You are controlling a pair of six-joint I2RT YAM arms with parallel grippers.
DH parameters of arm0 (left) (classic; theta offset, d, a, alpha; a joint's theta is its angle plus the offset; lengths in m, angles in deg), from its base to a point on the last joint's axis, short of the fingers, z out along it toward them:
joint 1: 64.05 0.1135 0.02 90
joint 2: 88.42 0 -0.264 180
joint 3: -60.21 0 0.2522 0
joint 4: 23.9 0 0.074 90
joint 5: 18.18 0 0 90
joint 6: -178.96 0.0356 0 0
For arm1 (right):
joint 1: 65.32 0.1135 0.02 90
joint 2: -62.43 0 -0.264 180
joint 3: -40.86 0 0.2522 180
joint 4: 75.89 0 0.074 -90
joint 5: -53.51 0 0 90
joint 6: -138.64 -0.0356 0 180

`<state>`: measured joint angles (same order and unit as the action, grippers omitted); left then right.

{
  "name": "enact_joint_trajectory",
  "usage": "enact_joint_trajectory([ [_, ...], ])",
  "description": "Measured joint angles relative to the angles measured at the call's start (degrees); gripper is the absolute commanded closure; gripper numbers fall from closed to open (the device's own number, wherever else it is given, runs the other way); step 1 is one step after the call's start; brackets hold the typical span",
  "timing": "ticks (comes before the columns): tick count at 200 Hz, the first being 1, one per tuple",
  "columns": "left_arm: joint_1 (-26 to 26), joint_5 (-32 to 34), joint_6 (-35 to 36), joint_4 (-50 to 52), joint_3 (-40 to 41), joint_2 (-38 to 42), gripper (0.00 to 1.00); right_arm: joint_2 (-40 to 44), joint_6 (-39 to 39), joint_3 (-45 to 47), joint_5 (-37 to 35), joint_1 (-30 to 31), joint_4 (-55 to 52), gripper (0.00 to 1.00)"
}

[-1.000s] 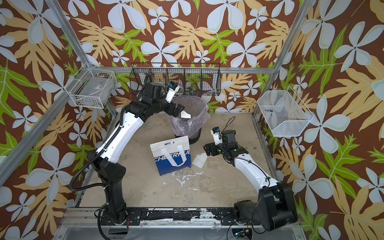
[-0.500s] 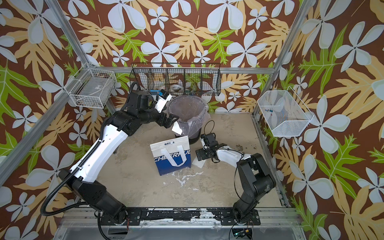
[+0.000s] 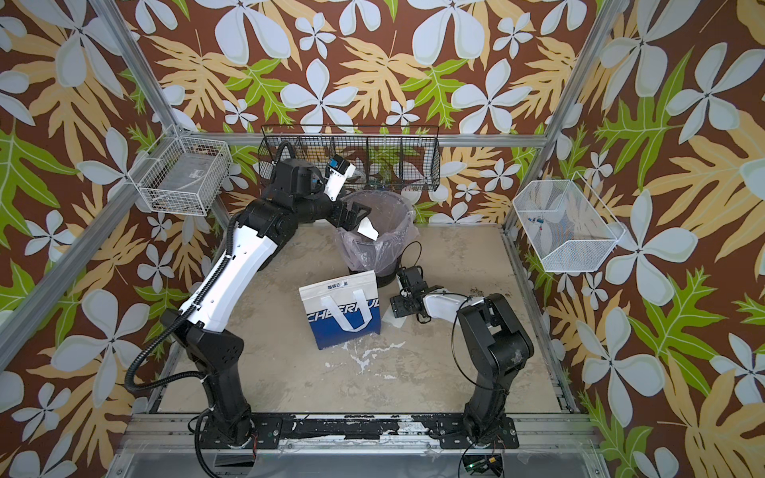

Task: Shred takeout receipts and throw away
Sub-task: Pick up the takeout receipt from the center of the board.

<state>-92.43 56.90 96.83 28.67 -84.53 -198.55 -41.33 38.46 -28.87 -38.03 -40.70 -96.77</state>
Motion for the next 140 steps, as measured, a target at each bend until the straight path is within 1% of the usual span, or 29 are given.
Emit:
enact_joint_trajectory([
  [27, 0.0, 2.2, 0.5, 0.0, -3.5, -4.4, 0.02, -1.0, 0.0, 0.1, -0.4, 0.0, 2.1, 0.54],
  [40, 0.0, 3.1, 1.2, 0.0, -3.8, -5.8, 0.02, -1.2, 0.0, 0.5, -0.4, -0.2, 3.5, 0.65],
  [46, 0.0, 3.3, 1.3, 0.0, -3.8, -6.2, 0.02, -1.2, 0.0, 0.7, -0.4, -0.3, 4.0, 0.7],
  [59, 0.0, 4.4, 1.7, 0.0, -3.8, -7.2, 0.02, -1.1, 0.0, 1.1, -0.3, -0.7, 4.8, 0.87],
  [73, 0.0, 4.4, 2.3, -0.1, -3.9, -8.1, 0.02, -0.5, 0.1, 1.3, -0.2, -1.1, 4.8, 1.0],
  [86, 0.0, 4.6, 2.5, -0.2, -4.2, -9.0, 0.02, 0.7, 0.2, 1.6, -0.2, -1.4, 3.2, 1.0],
  [107, 0.0, 5.7, 2.9, 0.0, -4.3, -10.2, 0.01, 4.0, 0.4, 1.5, 0.1, -2.2, -3.1, 1.0],
  [125, 0.0, 6.1, 4.0, 0.2, -4.3, -10.7, 0.01, 9.2, 0.7, 0.6, 0.5, -2.7, -7.0, 1.0],
  [140, 0.0, 6.7, 4.4, 0.3, -4.3, -10.5, 0.02, 15.3, 1.4, -1.4, 1.8, -3.1, -8.6, 1.0],
])
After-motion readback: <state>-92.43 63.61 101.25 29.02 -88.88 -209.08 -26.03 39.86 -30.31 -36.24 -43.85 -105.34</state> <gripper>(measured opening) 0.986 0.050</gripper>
